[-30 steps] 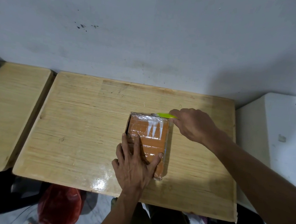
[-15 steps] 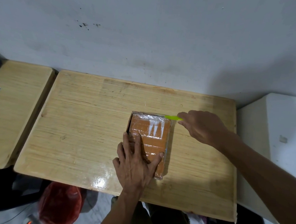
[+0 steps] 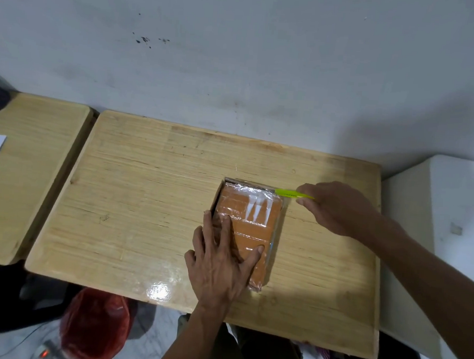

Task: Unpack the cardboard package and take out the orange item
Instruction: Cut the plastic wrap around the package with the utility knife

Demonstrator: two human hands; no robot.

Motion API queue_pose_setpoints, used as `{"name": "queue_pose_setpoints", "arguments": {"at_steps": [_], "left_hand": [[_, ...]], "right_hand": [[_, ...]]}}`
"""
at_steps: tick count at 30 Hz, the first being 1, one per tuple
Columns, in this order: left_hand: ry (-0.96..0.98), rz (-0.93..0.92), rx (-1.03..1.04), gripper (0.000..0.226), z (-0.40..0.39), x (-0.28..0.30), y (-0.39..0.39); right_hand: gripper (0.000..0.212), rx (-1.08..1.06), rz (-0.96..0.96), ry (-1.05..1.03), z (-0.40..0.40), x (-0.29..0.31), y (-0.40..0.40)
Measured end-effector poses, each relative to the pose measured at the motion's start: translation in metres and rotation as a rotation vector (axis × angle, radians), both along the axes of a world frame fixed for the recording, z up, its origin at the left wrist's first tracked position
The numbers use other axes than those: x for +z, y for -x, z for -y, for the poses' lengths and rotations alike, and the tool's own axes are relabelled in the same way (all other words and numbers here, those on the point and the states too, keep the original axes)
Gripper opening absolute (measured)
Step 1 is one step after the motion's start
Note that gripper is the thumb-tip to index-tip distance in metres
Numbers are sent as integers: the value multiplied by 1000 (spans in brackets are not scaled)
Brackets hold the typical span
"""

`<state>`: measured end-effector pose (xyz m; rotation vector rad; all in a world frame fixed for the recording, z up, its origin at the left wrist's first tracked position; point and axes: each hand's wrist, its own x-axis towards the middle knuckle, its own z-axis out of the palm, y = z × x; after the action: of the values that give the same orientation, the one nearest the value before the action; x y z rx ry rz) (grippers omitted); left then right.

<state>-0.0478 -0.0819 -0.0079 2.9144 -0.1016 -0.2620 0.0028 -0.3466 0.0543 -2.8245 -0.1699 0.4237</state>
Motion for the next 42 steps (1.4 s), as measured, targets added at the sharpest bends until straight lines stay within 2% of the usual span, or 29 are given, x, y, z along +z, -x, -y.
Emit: {"name": "queue_pose_setpoints", "arguments": {"at_steps": [6,10,12,15,17,20,22,26,30,33,36,39,42], "left_hand": [[17,-38,1,95,0,3,-1],[90,-98,-5,97,-3,9,-3],[156,-136,-1,97,-6,13,-5],[217,-140,-36,93,-11,23,-18],[232,-131,-99,86,-14,32,-34],[220,-121,-245,78,-13,41,-66],[168,-96,-386,75,-8,43,-88],[47,-142,-656,72,6,33,-124],[24,-228,-782,72,8,18,-140],[87,-243,-794,74,2,17,-143],[88,-267,-728,80,-9,22,-141],[88,-255,-633,83,-29,33,-127],[76,-243,-503,89,-46,40,-108]], "right_hand": [[20,-221,66,-144,16,3,31],[16,-551,140,-358,-3,13,57],[15,-723,117,-515,-28,10,70],[30,-1032,38,-835,-70,8,91],[25,-1158,16,-913,-99,9,103],[20,-1292,53,-848,-147,5,120],[19,-1387,145,-757,-177,1,128],[15,-1530,198,-623,-220,-12,129],[23,-1713,206,-763,-249,-22,117],[27,-1807,291,-885,-258,-18,104],[27,-1817,376,-807,-257,-15,97],[21,-1775,394,-720,-244,-13,91],[22,-1636,373,-724,-223,-14,86]]}}
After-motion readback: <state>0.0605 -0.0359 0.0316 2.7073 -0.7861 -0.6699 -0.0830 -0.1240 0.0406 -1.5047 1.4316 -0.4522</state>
